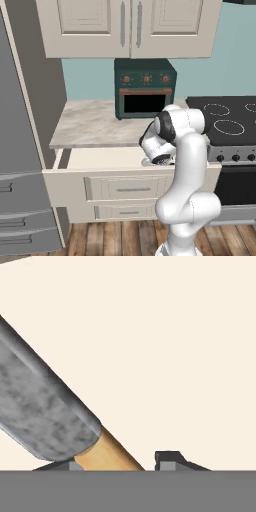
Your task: Pick up the metallic utensils from the counter and place them in the open drawer. Make sure not to pick up any wooden utensils.
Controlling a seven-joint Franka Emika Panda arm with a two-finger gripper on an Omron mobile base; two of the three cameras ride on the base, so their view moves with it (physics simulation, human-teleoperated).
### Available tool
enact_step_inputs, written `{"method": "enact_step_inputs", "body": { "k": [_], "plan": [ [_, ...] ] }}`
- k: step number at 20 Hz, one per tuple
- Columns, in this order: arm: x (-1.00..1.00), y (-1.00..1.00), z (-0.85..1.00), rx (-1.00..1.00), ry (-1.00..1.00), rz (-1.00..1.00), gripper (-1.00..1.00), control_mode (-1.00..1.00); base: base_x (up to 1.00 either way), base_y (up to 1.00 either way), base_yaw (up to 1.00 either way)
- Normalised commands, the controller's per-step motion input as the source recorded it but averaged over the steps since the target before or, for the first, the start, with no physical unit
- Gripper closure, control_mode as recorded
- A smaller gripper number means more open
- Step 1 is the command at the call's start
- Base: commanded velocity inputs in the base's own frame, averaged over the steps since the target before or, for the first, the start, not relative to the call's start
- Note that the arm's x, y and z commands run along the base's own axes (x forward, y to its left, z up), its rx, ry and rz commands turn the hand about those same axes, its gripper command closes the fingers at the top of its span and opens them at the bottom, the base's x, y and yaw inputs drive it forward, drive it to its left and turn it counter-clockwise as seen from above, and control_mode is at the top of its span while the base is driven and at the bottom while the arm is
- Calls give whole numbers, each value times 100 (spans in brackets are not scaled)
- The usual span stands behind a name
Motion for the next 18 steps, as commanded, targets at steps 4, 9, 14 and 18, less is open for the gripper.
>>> {"method": "enact_step_inputs", "body": {
  "k": [4,9,14,18],
  "plan": [
    [-3,0,-6,-2,-1,22,100,-100,0,0,0],
    [0,0,-4,-12,0,24,100,-100,0,0,0],
    [0,0,-2,-13,0,19,100,-100,0,0,0],
    [5,0,0,-5,0,6,100,-100,0,0,0]
  ]
}}
